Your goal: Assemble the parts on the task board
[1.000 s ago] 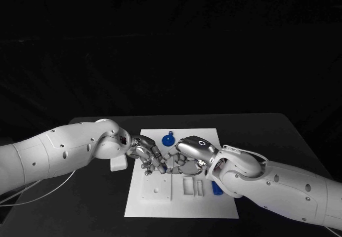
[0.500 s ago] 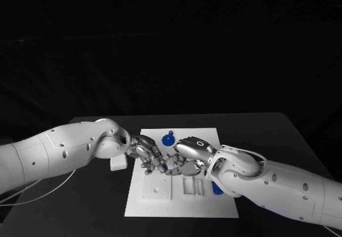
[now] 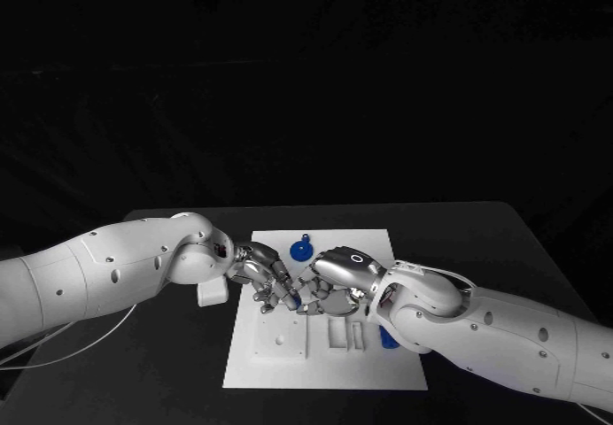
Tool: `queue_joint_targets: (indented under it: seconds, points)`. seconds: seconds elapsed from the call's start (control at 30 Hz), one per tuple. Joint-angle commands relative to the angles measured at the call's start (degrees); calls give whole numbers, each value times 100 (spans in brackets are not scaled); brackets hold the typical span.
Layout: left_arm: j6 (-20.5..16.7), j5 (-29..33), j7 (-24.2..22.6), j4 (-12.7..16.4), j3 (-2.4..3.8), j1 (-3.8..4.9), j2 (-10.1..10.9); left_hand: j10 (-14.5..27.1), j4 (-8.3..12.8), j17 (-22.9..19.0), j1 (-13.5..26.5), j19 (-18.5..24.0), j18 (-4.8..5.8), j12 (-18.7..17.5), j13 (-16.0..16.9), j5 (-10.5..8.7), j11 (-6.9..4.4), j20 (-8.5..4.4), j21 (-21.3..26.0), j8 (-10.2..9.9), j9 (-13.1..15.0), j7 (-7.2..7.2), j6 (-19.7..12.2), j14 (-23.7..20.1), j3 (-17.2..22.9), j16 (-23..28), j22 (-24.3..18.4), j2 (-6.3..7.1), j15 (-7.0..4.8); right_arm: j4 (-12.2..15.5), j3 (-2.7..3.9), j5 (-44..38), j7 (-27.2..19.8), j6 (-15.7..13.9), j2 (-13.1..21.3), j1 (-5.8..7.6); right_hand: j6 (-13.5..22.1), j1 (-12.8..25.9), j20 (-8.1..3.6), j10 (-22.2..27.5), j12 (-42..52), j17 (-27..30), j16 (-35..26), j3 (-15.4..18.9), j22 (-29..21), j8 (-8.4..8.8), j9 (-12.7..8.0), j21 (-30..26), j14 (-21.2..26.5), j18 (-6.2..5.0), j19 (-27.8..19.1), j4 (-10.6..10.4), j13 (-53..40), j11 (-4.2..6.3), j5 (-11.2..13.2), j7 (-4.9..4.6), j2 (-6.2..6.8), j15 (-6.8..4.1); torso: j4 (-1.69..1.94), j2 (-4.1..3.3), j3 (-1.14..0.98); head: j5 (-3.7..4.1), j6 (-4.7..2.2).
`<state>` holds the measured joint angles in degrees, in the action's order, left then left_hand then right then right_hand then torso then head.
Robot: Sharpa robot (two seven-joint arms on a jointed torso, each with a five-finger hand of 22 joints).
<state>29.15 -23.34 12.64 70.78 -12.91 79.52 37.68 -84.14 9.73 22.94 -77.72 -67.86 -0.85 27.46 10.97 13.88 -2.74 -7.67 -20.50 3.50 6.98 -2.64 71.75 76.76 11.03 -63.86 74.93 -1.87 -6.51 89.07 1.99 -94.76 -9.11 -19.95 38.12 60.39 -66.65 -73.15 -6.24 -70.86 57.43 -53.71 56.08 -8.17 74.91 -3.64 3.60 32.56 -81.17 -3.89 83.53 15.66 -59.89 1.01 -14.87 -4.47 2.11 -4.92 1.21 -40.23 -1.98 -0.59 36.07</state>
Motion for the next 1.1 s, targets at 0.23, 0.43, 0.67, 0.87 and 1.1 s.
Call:
queue_joint_targets:
  seconds: [0.23, 0.43, 0.67, 0.87, 1.1]
  points:
    - [143, 175, -100, 16, 7, 15, -4, -241, -4, 13, 11, 42, 51, 20, -4, 12, -41, 6, -48, 17, 1017, 69, 102, -22, 21, -23, 121, -52, -11, -1, -7, -89, 1, 101, -21, -12, -138, 36, 17, 30, 21, -10, -5, -124, 361, 9, 3, 14, -4, -17, -4, 4, -9, 6, 121, 28, -79, -2, 0, 1, 0, -10, 1]
    - [145, 229, -100, 10, 7, 15, -6, -242, -6, 16, 12, 45, 51, 22, -2, 10, -41, 6, -52, 17, 1021, 70, 101, -22, 20, -26, 120, -51, -12, -1, -8, -101, 1, 67, -23, -14, -321, 15, 0, 24, 36, -17, -3, -362, 362, 4, 10, 32, -6, -2, -8, 10, -27, 28, 374, 70, -124, -20, -2, 2, 0, -7, -3]
    - [132, 278, -90, 3, 7, 15, -4, -241, -10, 18, 14, 47, 51, 21, -2, 12, -41, 6, -54, 16, 1024, 69, 95, -24, 19, -26, 119, -53, -11, 2, -8, -103, 3, -23, -17, -15, -465, 36, -19, 12, 46, -46, 16, -673, 367, 7, 12, 80, -14, 13, -6, -23, -48, 57, 633, 97, -173, -35, 1, 0, -3, 3, -3]
    - [87, 337, -68, 1, 6, 15, -4, -239, -18, 17, 17, 47, 51, 16, -4, 10, -40, 8, -52, 14, 1024, 66, 83, -26, 16, -24, 117, -53, -10, 7, -8, -89, 18, -144, -14, -17, -584, 46, -28, -28, 84, -82, 41, -959, 372, 4, 14, 115, -23, 20, -1, -95, -96, 89, 967, 118, -226, -44, -2, -1, -5, 9, -12]
    - [-49, 420, -38, -1, 6, 15, 5, -241, -71, 8, -9, 42, 47, -11, -14, -58, -29, 18, -37, 9, 959, 20, -46, -22, -45, -2, 111, -46, 2, 12, -8, -56, 29, -174, -3, -18, -630, 82, -38, -58, 93, -111, 51, -1274, 377, 3, 15, 159, -31, 27, -2, -162, -139, 102, 1067, 122, -185, -51, -2, 0, -5, 19, -15]
